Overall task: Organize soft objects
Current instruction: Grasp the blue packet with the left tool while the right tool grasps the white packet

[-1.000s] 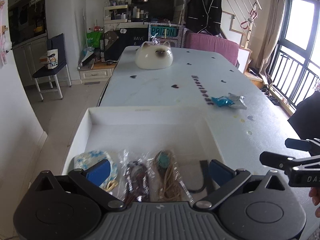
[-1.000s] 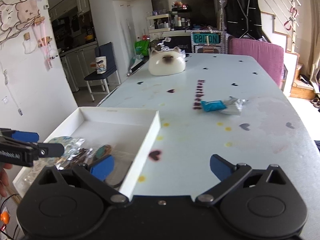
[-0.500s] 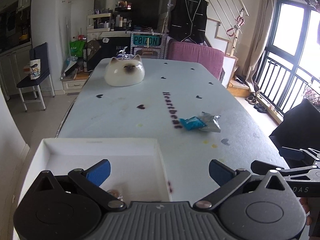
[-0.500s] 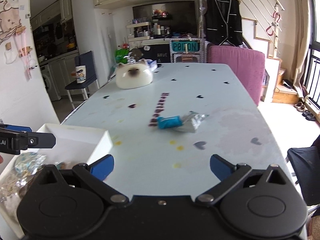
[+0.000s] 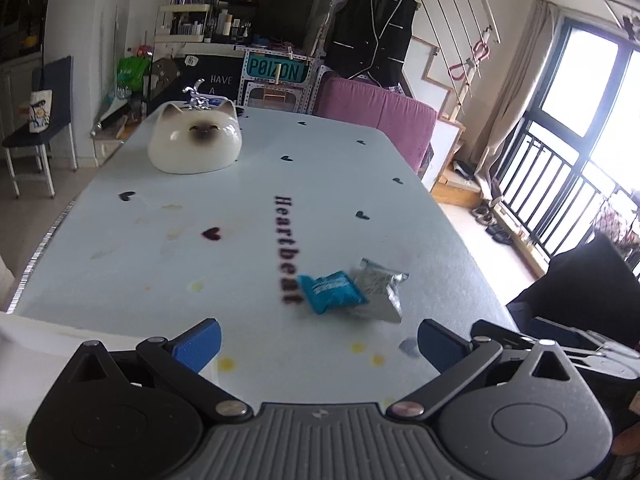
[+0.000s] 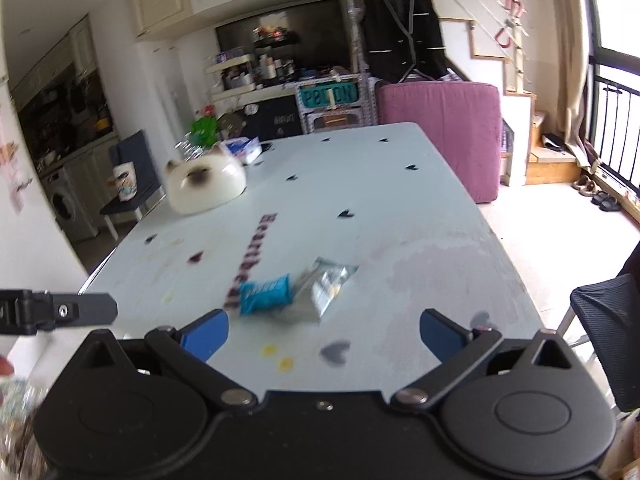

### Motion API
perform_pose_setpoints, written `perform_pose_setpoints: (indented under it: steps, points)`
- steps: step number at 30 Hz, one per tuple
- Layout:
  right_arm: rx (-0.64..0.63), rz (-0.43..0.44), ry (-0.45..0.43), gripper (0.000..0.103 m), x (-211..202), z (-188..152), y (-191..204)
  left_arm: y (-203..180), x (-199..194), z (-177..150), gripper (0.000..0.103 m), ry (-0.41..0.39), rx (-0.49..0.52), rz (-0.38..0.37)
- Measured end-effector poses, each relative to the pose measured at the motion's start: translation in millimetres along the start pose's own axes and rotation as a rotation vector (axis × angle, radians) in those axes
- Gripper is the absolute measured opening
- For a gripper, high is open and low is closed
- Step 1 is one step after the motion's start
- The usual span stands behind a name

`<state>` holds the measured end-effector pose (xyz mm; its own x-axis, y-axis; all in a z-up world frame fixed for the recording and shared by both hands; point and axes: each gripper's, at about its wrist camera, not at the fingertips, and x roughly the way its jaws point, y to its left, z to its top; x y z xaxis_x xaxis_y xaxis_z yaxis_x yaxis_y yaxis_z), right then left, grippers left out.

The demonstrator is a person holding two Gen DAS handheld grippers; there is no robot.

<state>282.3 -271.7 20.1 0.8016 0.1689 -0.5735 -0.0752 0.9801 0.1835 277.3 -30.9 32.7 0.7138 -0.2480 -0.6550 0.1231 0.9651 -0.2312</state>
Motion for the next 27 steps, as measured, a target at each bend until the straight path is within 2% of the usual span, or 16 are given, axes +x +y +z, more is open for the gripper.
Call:
perform_pose_setpoints:
  steps: [1, 3, 7, 9, 13, 16, 17, 18, 20, 23, 25, 27]
  points:
    - [0.01, -0.008, -0.006, 0.098, 8.2, 3.7, -2.3, -0.3, 8.5, 4.4, 0.101, -0.002, -0.019, -0.018]
    - [0.036, -0.002, -0.007, 0.083, 26.2, 10.9, -6.9, 1.1, 26.9, 11.9, 0.095, 0.008, -0.06, -0.043]
    - [0.154, 0.047, 0.024, 0.073, 67.5, 18.8, -17.5, 11.7, 65.1, 21.2, 0.091, 0.045, -0.211, -0.096]
    - [0.202, 0.065, 0.048, 0.064, 90.0, 18.3, -19.9, 17.9, 81.3, 24.4, 0.091, 0.056, -0.291, -0.105]
    - [0.261, 0.08, 0.088, 0.059, 129.0, 14.0, -18.4, 23.6, 106.4, 28.9, 0.091, 0.069, -0.391, -0.119]
    - [0.263, 0.077, 0.109, 0.058, 152.3, 11.8, -13.3, 22.4, 122.3, 32.7, 0.091, 0.083, -0.399, -0.103]
    - [0.258, 0.077, 0.12, 0.054, 159.1, 10.8, -11.4, 21.6, 127.2, 34.0, 0.091, 0.089, -0.394, -0.094]
    - [0.248, 0.075, 0.133, 0.044, 164.3, 9.7, -9.8, 20.2, 132.3, 34.7, 0.091, 0.095, -0.385, -0.08]
    - [0.215, 0.072, 0.154, 0.032, 170.1, 6.4, -7.2, 18.0, 142.1, 35.2, 0.091, 0.101, -0.365, -0.056]
    - [0.148, 0.088, 0.139, 0.03, 165.2, 0.4, -3.1, 17.9, 156.4, 34.2, 0.091, 0.111, -0.319, -0.008]
    - [0.115, 0.104, 0.14, 0.029, 159.4, -3.2, -3.1, 18.4, 165.4, 32.4, 0.086, 0.13, -0.283, 0.021]
    - [0.104, 0.113, 0.143, 0.029, 154.2, -5.6, -5.0, 20.5, 172.4, 29.4, 0.085, 0.155, -0.26, 0.029]
